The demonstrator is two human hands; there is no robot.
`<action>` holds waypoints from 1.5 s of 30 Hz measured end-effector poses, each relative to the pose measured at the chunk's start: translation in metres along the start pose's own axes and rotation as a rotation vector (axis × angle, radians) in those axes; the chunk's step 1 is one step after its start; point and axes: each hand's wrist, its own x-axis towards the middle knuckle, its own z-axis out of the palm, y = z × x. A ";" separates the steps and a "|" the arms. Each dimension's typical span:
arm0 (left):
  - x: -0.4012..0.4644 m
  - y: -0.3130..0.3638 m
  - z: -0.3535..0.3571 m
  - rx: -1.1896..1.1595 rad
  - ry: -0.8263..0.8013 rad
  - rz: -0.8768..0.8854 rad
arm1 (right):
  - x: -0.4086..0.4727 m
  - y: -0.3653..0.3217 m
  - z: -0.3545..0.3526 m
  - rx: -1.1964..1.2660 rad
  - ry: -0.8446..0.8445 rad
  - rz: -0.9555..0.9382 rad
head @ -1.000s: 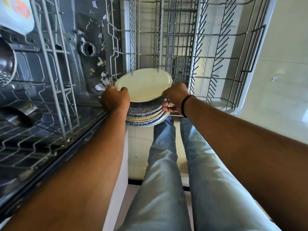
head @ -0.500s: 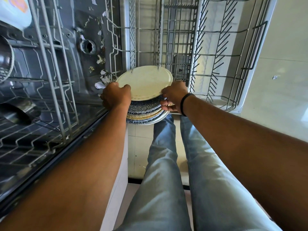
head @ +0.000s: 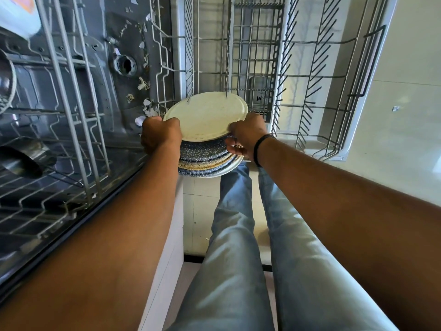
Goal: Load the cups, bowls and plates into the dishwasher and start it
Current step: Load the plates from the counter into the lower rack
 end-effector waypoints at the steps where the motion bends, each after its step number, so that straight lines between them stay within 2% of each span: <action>1: 0.000 0.000 0.000 0.001 0.005 0.013 | 0.001 0.001 0.000 -0.006 -0.008 -0.002; 7: -0.009 0.009 0.008 0.026 0.046 0.111 | 0.003 0.011 -0.004 0.008 0.007 -0.030; 12: -0.034 0.015 0.010 0.141 0.006 0.312 | 0.005 0.010 -0.002 -0.094 0.164 -0.158; 15: -0.051 0.011 0.012 0.141 -0.041 0.410 | -0.003 0.004 -0.005 -0.155 0.198 -0.212; 19: -0.074 0.009 0.002 0.094 -0.077 0.431 | -0.024 -0.003 -0.011 -0.235 0.202 -0.299; 22: -0.103 0.012 -0.026 0.072 -0.118 0.382 | -0.070 -0.006 -0.014 -0.271 0.121 -0.351; 28: -0.166 0.014 -0.112 -0.170 -0.315 0.295 | -0.199 -0.010 -0.032 -0.413 0.009 -0.451; 32: -0.203 0.022 -0.164 -0.288 -0.415 0.365 | -0.282 -0.035 -0.046 -0.486 -0.031 -0.560; 37: -0.248 0.049 -0.235 -0.583 -0.483 0.434 | -0.369 -0.073 -0.058 -0.472 -0.074 -0.736; 45: -0.298 0.030 -0.315 -0.947 -0.310 0.353 | -0.440 -0.076 -0.042 -0.524 -0.259 -0.898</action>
